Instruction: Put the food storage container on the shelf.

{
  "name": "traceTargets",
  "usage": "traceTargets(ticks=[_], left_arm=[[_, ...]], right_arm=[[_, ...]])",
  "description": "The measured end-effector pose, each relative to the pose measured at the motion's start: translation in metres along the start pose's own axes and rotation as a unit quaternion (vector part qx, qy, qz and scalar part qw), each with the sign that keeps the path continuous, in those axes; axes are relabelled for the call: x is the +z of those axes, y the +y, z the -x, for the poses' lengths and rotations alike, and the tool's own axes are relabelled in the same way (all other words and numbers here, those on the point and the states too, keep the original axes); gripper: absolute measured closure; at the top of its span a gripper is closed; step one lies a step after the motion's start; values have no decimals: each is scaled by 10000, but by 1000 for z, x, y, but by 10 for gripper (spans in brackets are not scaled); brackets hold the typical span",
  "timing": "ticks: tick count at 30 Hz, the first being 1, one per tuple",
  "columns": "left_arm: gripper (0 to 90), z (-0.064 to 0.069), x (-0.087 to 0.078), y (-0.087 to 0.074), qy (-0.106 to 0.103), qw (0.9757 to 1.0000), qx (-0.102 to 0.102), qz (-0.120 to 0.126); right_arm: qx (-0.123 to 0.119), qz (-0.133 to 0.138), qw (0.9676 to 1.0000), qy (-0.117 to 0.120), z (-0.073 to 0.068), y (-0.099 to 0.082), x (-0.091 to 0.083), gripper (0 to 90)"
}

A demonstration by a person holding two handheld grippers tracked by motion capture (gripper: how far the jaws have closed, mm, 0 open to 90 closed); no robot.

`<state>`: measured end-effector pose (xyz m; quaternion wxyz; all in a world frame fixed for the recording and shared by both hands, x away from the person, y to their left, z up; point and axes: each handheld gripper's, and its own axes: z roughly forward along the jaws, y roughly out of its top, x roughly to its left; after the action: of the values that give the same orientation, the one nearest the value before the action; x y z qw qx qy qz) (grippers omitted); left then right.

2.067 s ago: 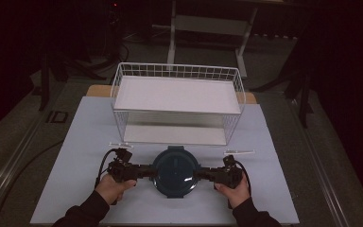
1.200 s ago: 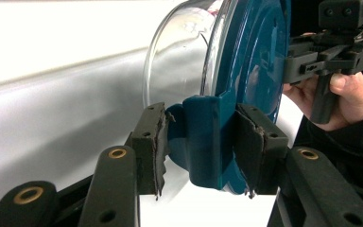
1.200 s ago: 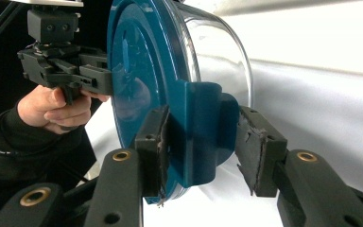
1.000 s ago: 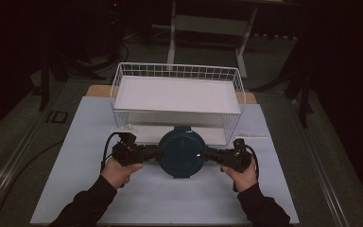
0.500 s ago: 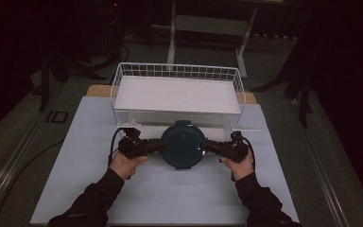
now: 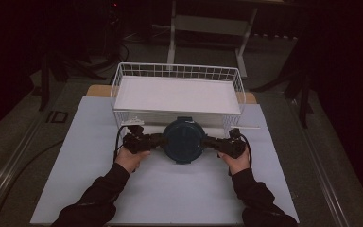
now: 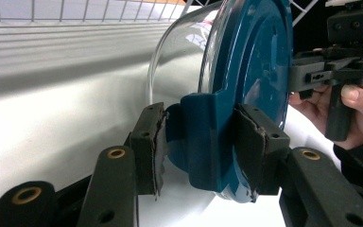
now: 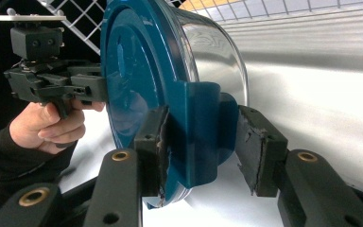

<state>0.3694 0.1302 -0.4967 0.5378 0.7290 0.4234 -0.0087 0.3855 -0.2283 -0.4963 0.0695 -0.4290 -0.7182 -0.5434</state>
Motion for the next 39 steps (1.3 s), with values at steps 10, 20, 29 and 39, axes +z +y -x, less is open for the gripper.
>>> traceTargets(ticks=[10,20,29,39], left_arm=[[552,-15,4,-3,119,9998,-146,32],[545,-17,6,-1,94,9998,-124,134],[516,-26,12,-5,-36,9986,-427,300],[482,-22,14,0,317,9983,-231,431]], right_arm=[[10,-1,9998,-188,5,1,16,561],[97,44,9998,-164,10,3,17,557],[-98,168,9983,-552,4,5,19,536],[-84,467,9957,-790,6,3,23,454]])
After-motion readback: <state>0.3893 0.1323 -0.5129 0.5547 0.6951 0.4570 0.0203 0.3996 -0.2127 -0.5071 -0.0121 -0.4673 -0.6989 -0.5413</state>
